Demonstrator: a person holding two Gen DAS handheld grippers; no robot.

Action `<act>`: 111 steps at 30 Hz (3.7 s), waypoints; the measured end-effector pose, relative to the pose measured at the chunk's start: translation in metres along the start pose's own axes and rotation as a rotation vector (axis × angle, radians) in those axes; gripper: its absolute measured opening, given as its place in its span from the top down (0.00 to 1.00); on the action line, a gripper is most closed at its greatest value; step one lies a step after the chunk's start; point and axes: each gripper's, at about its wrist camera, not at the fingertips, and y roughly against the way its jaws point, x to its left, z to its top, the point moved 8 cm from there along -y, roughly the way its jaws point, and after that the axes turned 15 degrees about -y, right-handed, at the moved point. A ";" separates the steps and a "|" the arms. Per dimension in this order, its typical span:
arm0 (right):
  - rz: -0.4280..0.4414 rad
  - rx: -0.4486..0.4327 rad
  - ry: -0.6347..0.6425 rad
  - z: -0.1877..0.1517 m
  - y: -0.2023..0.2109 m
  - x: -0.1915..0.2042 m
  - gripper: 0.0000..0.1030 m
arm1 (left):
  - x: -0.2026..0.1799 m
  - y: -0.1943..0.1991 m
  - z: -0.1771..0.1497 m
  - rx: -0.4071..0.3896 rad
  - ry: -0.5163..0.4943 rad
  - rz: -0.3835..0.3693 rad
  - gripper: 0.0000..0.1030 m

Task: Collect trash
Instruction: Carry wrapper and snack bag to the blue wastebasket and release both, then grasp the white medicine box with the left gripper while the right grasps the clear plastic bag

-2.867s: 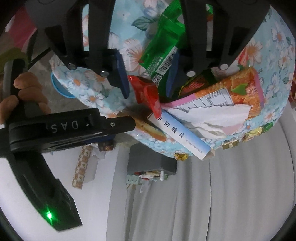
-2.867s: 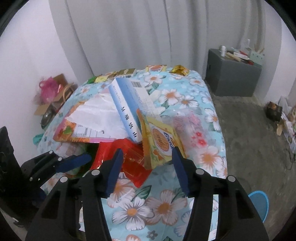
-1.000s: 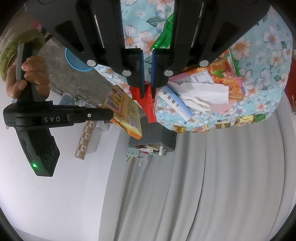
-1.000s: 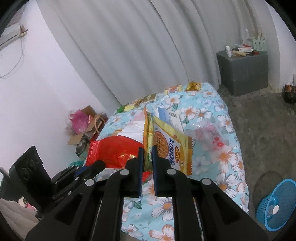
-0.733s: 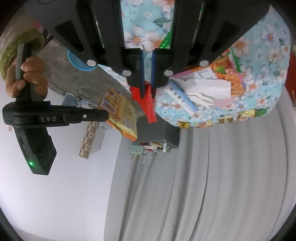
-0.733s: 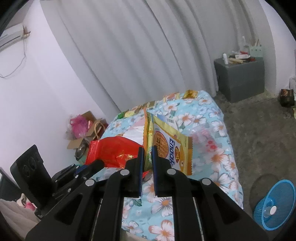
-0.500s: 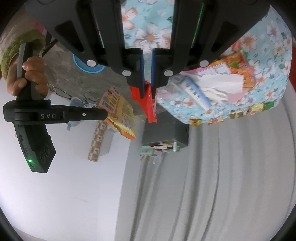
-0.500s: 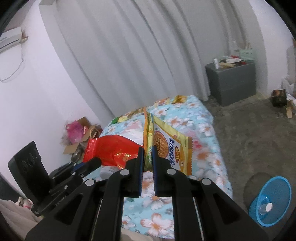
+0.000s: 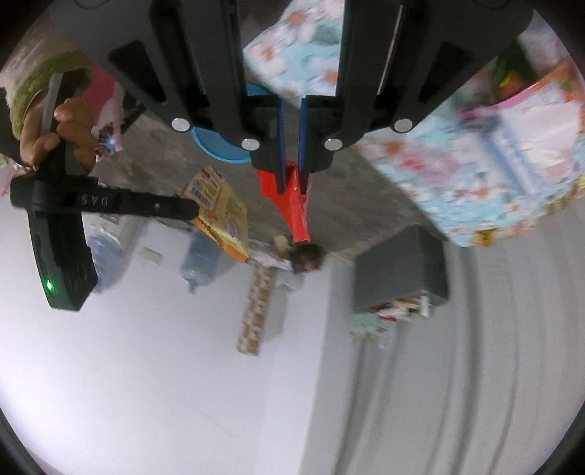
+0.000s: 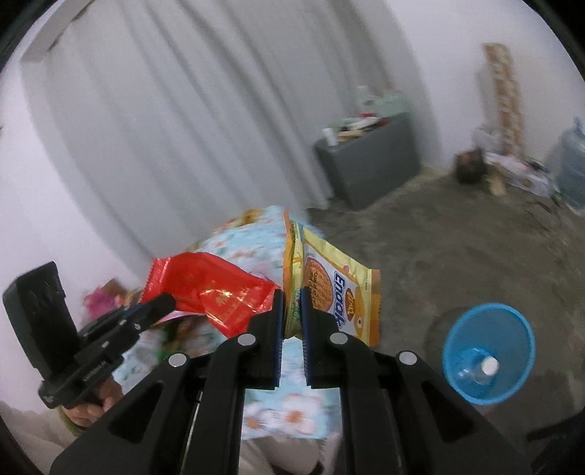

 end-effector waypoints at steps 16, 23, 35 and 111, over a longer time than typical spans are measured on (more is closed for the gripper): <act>-0.263 -0.047 -0.507 0.044 -0.053 -0.255 0.87 | -0.122 -0.274 -0.025 0.359 0.043 -0.298 0.94; -0.380 0.034 -0.647 0.007 -0.103 -0.332 0.56 | -0.128 -0.322 -0.067 0.517 0.158 -0.296 0.48; -0.304 -0.011 -0.597 0.005 -0.072 -0.299 0.55 | -0.107 -0.246 -0.020 0.352 0.088 -0.286 0.41; 0.165 0.533 -0.647 -0.076 -0.304 0.054 0.67 | 0.268 -0.010 -0.125 0.441 0.836 -0.052 0.54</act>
